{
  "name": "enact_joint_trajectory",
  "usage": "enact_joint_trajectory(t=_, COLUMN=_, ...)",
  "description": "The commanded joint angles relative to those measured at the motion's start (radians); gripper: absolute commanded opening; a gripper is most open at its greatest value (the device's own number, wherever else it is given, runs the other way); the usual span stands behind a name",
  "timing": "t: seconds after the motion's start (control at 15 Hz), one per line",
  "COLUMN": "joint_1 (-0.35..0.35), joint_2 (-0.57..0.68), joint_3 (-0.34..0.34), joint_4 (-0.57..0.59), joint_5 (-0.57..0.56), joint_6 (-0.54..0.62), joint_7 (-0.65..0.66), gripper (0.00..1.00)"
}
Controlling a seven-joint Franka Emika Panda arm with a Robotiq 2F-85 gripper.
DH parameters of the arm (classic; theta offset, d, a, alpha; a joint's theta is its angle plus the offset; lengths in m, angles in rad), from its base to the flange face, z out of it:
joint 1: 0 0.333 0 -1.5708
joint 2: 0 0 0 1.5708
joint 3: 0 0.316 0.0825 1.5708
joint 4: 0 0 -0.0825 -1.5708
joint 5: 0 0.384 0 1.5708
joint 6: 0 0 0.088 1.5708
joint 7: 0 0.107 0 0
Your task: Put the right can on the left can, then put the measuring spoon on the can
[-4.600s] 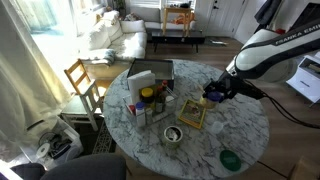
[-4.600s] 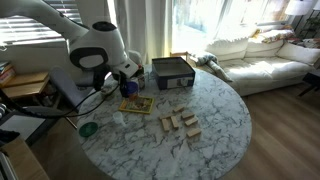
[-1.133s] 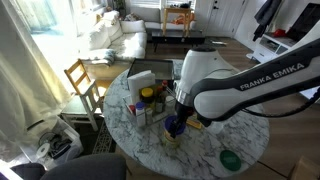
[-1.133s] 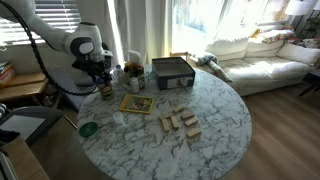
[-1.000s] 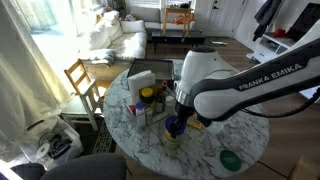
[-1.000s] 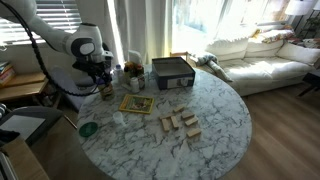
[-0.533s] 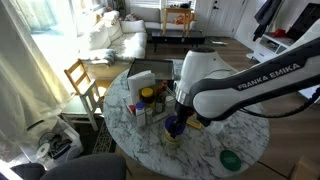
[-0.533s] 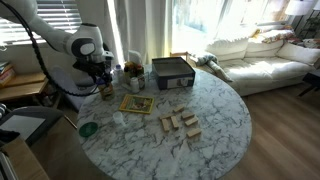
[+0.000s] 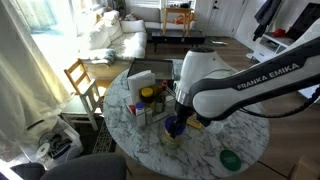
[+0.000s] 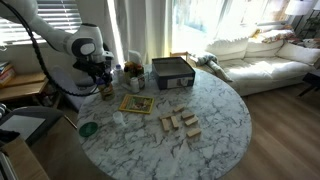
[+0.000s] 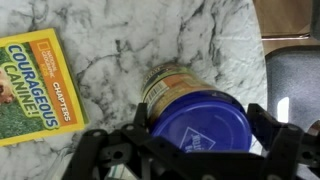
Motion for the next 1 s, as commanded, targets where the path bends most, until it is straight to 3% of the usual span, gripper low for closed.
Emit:
enact_joint_trajectory(t=0.0, joint_1=-0.007, joint_2=0.016, joint_3=0.003, joint_4=0.017, joint_5=0.005, joint_6=-0.034, joint_7=-0.006, gripper=1.0)
enact_joint_trajectory(t=0.93, joint_1=-0.012, joint_2=-0.008, joint_3=0.001, joint_4=0.019, joint_5=0.003, joint_6=-0.089, joint_7=-0.004, gripper=1.0)
